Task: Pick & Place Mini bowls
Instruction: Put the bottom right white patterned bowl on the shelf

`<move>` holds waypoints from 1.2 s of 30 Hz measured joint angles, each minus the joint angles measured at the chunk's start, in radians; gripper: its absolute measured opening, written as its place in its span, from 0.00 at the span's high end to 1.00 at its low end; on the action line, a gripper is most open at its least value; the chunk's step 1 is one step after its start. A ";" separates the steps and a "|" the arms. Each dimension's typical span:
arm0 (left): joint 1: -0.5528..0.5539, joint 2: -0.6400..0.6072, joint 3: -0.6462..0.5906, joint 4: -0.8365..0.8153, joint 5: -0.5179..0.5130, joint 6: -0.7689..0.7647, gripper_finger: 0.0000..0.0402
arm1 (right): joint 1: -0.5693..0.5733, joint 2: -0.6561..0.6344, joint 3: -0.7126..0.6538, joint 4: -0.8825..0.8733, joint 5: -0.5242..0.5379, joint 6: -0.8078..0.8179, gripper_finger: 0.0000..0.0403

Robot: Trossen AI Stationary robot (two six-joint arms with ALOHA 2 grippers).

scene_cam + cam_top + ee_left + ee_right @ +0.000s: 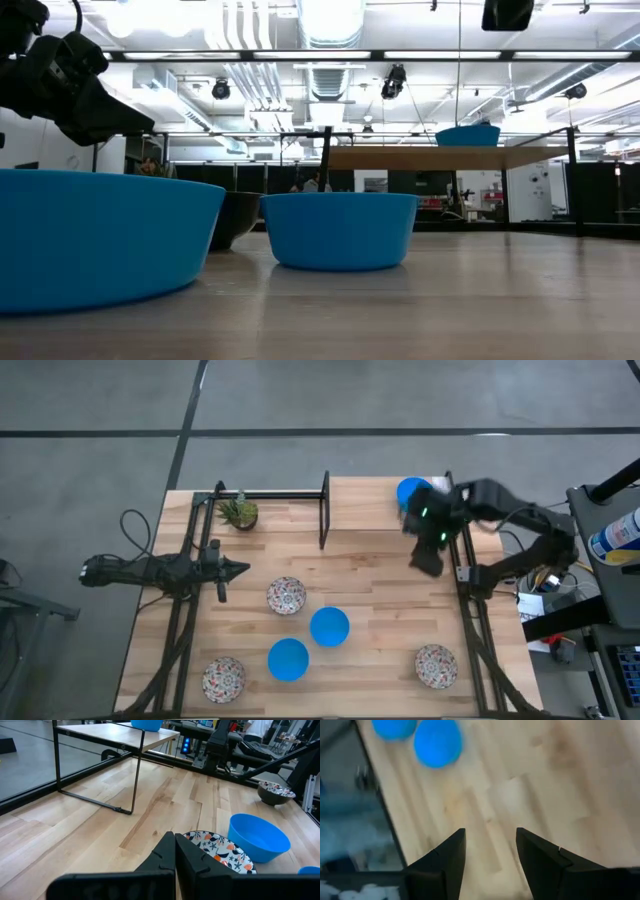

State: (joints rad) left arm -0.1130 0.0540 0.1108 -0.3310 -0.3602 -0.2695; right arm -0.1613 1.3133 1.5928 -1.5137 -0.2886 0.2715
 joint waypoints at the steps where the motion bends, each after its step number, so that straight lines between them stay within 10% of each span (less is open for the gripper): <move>1: 0.000 0.000 0.000 0.000 0.000 0.000 1.00 | 0.041 0.012 -0.004 0.001 0.000 -0.002 0.58; 22: 0.000 0.000 0.000 0.000 0.000 0.000 1.00 | 0.602 0.270 -0.196 0.073 0.080 -0.144 0.58; 36: 0.000 0.000 0.000 0.000 0.000 0.000 1.00 | 0.773 0.268 -0.416 0.261 0.024 0.067 0.63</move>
State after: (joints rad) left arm -0.1130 0.0540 0.1104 -0.3313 -0.3599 -0.2691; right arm 0.6113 1.5814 1.1772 -1.2528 -0.2642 0.3388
